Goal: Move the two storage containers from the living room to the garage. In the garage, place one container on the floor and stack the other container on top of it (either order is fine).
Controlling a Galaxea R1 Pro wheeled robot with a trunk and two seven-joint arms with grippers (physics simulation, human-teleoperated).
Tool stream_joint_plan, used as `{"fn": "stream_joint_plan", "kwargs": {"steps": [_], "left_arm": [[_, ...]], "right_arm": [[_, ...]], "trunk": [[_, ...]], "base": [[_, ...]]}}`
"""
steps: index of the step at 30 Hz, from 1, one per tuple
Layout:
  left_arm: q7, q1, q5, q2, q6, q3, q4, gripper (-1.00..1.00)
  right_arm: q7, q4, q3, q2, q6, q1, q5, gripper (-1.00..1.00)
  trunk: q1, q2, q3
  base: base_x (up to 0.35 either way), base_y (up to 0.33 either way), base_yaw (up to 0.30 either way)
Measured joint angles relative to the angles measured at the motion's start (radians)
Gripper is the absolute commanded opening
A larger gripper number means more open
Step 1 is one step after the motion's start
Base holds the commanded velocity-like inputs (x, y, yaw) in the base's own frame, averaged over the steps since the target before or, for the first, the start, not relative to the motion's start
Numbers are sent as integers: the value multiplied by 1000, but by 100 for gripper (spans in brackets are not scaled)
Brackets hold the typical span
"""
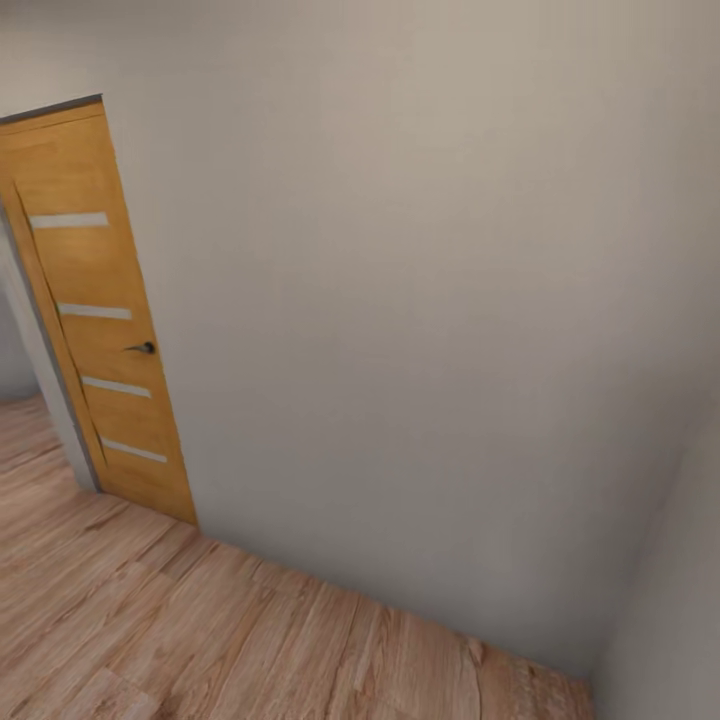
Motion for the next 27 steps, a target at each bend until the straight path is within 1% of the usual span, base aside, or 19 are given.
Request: {"fn": "stream_joint_plan", "kwargs": {"steps": [7, 27], "left_arm": [[0, 0, 0, 1, 0, 0, 0, 100], [0, 0, 0, 2, 0, 0, 0, 100]], "right_arm": [[0, 0, 0, 0, 0, 0, 0, 100], [0, 0, 0, -4, 0, 0, 2, 100]], "trunk": [[0, 0, 0], [0, 0, 0]], "base": [[44, 0, 269], [149, 0, 269]]}}
